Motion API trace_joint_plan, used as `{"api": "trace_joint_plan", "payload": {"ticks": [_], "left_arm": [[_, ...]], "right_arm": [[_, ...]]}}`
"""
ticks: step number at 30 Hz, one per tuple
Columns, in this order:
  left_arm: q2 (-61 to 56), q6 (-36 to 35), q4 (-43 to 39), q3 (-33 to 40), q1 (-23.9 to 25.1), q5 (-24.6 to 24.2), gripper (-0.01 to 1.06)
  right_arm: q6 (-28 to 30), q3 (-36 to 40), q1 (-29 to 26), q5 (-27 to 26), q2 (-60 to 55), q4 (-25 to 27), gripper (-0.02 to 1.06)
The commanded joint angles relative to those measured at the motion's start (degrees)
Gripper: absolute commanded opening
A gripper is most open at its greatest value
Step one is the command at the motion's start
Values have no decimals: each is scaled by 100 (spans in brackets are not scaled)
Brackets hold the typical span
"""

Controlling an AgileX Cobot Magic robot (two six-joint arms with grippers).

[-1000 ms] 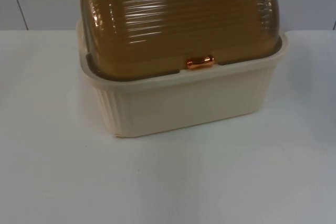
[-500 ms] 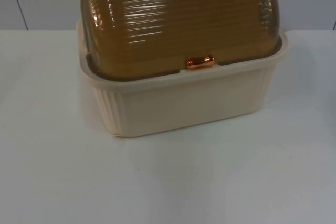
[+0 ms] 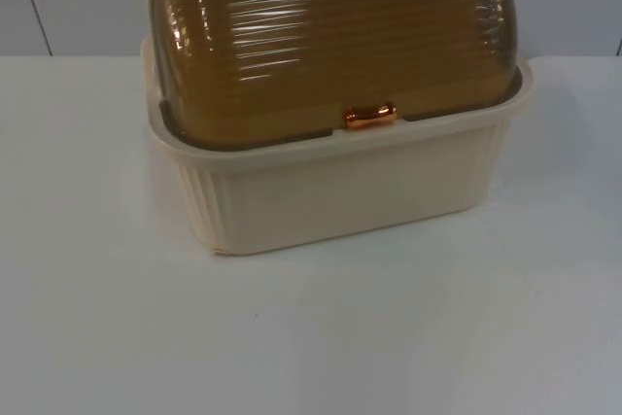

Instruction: Open the box lid with the left hand, place the block into the box with the right hand, then close the box lid with the left hand.

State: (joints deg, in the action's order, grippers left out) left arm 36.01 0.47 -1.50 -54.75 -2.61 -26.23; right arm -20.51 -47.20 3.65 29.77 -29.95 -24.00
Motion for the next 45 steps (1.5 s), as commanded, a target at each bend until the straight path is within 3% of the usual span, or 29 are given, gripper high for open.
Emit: {"api": "trace_joint_plan", "payload": {"ticks": [1,3,7,10,14,17,20,23,26,28,30,36,42,45], "left_arm": [[-484,91,40,25,-25,84,105],[-929,91,40,25,-25,124,105],[-1455,91,87,25,-25,124,105],[-1957,133,-50,25,-13,200,105],[-2477,420,-193,25,118,275,105],[-2783,432,-253,25,307,-25,105],[-2869,432,-8,25,317,-374,105],[-3014,432,-31,25,317,-645,105],[-3155,432,-72,25,317,-595,105],[-3268,432,-77,25,317,-773,105],[-3327,432,-77,59,317,-1005,105],[-3524,432,77,315,307,-1072,105],[-3601,432,250,654,307,-1519,105],[-3601,515,541,705,264,-1505,105]], "right_arm": [[60,22,24,-277,419,-308,105],[60,22,24,-348,905,-554,105],[60,22,24,-419,1565,-542,105],[237,10,11,-826,2204,-591,105],[543,-411,11,-513,2703,-531,105],[1282,-874,1,-478,2791,-102,105],[1645,-1020,-43,-372,2791,247,105],[1910,-997,-57,310,2976,671,105],[1910,-874,-57,517,2995,770,105],[1910,-823,-57,1090,2995,802,105],[1910,-762,-57,1199,2995,897,105],[1975,-762,-57,1284,2995,1161,105],[2154,-762,-57,2243,2995,1354,105],[2167,-762,-57,2846,2995,1545,105]]}}
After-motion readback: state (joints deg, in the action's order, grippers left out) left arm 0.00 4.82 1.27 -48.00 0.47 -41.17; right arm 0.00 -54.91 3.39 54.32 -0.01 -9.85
